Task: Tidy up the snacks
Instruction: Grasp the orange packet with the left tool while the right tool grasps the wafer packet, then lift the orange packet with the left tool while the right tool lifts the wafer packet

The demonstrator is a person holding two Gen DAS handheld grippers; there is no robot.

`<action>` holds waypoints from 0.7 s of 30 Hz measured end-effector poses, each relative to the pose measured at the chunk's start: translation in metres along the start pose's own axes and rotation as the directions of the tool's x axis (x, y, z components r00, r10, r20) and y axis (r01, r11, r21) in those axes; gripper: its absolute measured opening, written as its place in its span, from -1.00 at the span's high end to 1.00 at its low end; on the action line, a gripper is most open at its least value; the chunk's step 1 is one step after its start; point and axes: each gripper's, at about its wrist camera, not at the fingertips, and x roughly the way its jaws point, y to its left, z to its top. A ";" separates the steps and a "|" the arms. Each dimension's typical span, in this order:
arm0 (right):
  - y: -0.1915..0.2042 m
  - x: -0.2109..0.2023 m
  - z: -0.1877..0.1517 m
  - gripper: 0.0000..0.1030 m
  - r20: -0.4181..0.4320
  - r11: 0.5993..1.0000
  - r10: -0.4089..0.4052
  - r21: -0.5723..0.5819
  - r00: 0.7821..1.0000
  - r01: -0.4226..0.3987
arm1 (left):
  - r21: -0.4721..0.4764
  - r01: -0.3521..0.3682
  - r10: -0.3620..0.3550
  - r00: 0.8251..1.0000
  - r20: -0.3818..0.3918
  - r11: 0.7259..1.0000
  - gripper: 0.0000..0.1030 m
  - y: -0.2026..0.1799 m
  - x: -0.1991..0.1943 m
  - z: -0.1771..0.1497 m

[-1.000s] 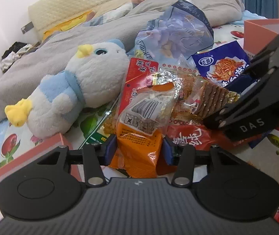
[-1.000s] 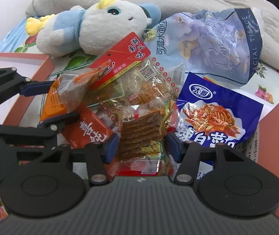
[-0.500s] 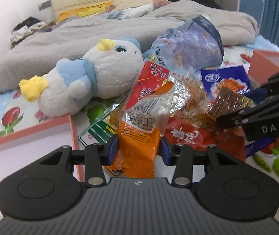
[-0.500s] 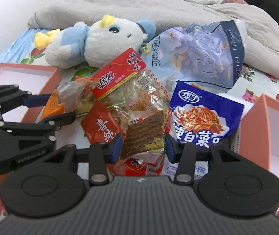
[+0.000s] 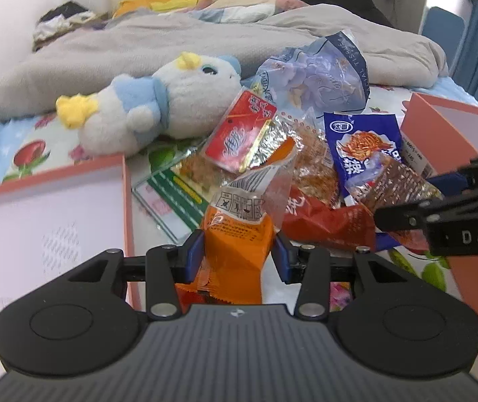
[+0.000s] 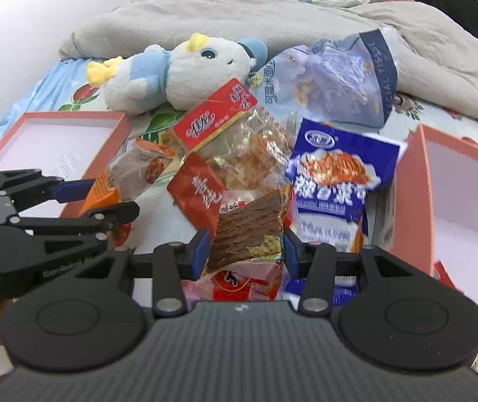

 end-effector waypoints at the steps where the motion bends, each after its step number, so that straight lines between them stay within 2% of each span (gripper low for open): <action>1: 0.000 -0.004 -0.003 0.07 0.000 1.000 -0.001 0.003 1.000 0.001 | -0.011 0.001 -0.001 1.000 -0.003 1.000 0.05 -0.001 -0.003 -0.002; 8: -0.001 -0.031 -0.023 0.07 0.011 1.000 -0.002 0.026 1.000 0.002 | -0.070 0.002 -0.002 1.000 0.002 0.998 0.05 -0.007 -0.035 -0.012; 14: 0.003 -0.056 -0.044 0.07 0.023 0.998 0.004 0.059 1.000 -0.005 | -0.118 0.040 -0.043 0.999 -0.017 0.992 0.05 -0.017 -0.066 -0.026; 21: 0.016 -0.086 -0.068 0.07 0.042 0.997 0.003 0.082 0.999 -0.007 | -0.183 0.051 -0.053 0.999 -0.005 0.982 0.05 -0.023 -0.103 -0.040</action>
